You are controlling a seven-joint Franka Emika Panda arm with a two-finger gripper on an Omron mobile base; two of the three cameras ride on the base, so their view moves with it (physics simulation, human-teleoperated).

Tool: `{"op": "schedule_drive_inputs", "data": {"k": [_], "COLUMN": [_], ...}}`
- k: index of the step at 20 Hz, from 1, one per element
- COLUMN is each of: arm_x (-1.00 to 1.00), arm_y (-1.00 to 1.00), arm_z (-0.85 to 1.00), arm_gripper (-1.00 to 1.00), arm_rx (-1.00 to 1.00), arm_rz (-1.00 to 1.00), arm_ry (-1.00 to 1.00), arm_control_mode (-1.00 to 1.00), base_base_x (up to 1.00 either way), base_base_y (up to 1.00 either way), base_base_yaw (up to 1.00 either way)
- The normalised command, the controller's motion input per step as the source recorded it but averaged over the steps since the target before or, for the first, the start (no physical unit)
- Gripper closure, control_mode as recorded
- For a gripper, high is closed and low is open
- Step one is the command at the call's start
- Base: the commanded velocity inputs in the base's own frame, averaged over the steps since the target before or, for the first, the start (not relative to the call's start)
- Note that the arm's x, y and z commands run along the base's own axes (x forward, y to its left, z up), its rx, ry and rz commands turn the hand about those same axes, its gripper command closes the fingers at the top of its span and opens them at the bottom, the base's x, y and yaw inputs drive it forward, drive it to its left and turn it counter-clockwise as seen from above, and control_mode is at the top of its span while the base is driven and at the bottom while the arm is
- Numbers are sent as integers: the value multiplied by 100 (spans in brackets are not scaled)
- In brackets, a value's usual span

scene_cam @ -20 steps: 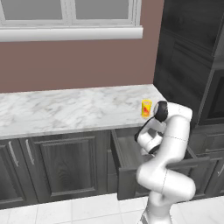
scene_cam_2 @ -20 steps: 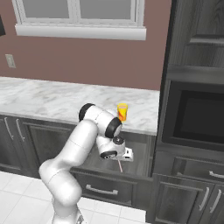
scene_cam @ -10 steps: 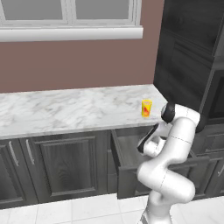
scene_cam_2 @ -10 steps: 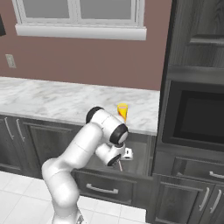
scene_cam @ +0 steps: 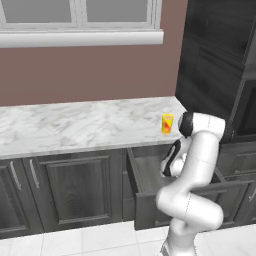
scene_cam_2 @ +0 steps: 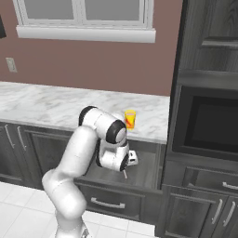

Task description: Pick up the straw from the left drawer and put it inside the smoothie cup.

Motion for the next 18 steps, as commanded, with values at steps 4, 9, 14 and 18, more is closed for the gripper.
{"op": "schedule_drive_inputs", "data": {"k": [4,9,14,18], "arm_x": [0,-11,-33,-39], "arm_y": [18,3,0,1], "arm_z": [100,100,100,100], "arm_gripper": [100,100,100,100], "arm_rx": [-7,-4,-1,0], "arm_rz": [6,0,0,0], "arm_ry": [11,1,-1,0], "arm_control_mode": [-100,-100,-100,-100], "base_base_x": [0,0,0,0], "base_base_y": [0,0,0,0], "base_base_yaw": [0,0,0,0]}}
